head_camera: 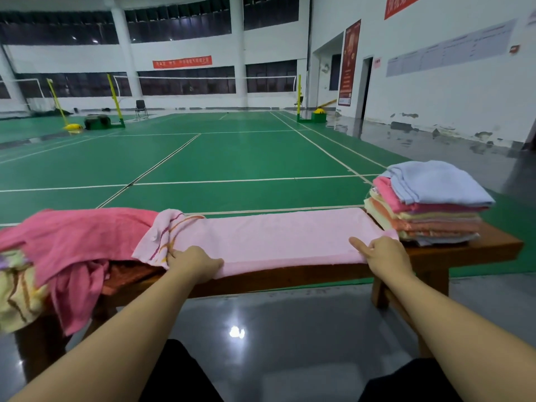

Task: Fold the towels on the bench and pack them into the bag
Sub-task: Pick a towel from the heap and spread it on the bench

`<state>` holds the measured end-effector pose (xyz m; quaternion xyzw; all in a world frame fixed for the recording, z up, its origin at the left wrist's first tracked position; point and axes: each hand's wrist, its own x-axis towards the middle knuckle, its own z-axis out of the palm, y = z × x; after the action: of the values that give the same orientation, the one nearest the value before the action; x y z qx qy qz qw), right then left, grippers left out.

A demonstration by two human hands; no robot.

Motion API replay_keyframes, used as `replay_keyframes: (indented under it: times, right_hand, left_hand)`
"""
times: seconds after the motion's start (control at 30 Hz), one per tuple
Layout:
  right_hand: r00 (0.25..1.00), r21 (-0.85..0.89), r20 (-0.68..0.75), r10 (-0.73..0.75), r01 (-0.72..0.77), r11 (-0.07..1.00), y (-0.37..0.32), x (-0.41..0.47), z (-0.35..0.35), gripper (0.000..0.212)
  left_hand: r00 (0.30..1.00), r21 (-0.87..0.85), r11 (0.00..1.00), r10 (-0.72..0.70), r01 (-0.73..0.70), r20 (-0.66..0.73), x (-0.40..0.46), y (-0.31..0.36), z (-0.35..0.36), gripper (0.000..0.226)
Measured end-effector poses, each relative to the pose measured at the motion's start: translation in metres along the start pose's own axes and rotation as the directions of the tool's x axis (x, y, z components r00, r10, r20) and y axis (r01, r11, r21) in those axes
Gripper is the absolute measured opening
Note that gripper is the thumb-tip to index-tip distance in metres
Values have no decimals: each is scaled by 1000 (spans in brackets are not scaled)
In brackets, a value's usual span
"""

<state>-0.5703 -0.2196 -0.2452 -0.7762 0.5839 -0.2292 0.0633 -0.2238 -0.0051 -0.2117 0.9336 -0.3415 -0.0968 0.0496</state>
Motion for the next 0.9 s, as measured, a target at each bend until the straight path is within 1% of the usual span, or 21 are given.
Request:
replay_keyframes:
  times: [0.1, 0.23, 0.33, 0.4, 0.43, 0.47, 0.53, 0.57, 0.6, 0.67, 0.73, 0.83, 0.9]
  right_hand:
    - [1000, -19, 11, 16, -16, 1000, 2, -4, -5, 77]
    - [996, -60, 48, 68, -65, 996, 9, -10, -2, 77]
    - [994, -54, 54, 92, -89, 995, 12, -14, -3, 76]
    - [996, -58, 35, 83, -81, 995, 8, -16, -8, 76]
    - [998, -85, 8, 60, -59, 995, 6, -17, -12, 76]
    - [999, -135, -26, 23, -27, 990, 3, -18, -15, 75]
    - [992, -253, -111, -59, 29, 967, -2, -18, -22, 74]
    - [987, -278, -143, -79, 37, 960, -5, -16, -25, 73]
    - [983, -268, -162, -81, 35, 963, -7, -14, -28, 72]
    - [986, -169, -159, -57, 29, 985, -9, -5, -30, 67]
    - [993, -46, -105, -47, 43, 998, -13, 6, -30, 60]
    - [992, 91, -49, -116, 120, 989, -23, 29, -26, 45]
    - [991, 132, -5, -134, 133, 982, -31, 46, -24, 34]
  left_hand:
    - [999, -9, 999, 42, -42, -14, -5, -5, 0, 67]
    - [998, -11, 999, 41, -41, 48, -17, -4, 2, 60]
    - [991, 72, 997, 33, -43, 127, -25, 8, 0, 58]
    - [985, 154, 987, 28, -55, 169, -26, 15, 1, 51]
    - [987, 192, 980, 22, -53, 157, -26, 19, 1, 49]
    - [993, 226, 973, 21, -47, 116, -29, 22, 1, 49]
    - [998, 239, 970, 56, -52, -9, -36, 34, 2, 60]
    - [994, 202, 975, 99, -88, -45, -37, 43, 3, 63]
    - [986, 150, 978, 153, -143, -60, -36, 54, 4, 63]
    - [963, 32, 965, 263, -261, -53, -36, 81, 7, 54]
    - [932, -80, 930, 353, -359, -76, -36, 112, 11, 48]
    - [868, -252, 831, 475, -496, -145, -42, 161, 19, 34]
    - [826, -371, 741, 539, -559, -166, -41, 192, 28, 25]
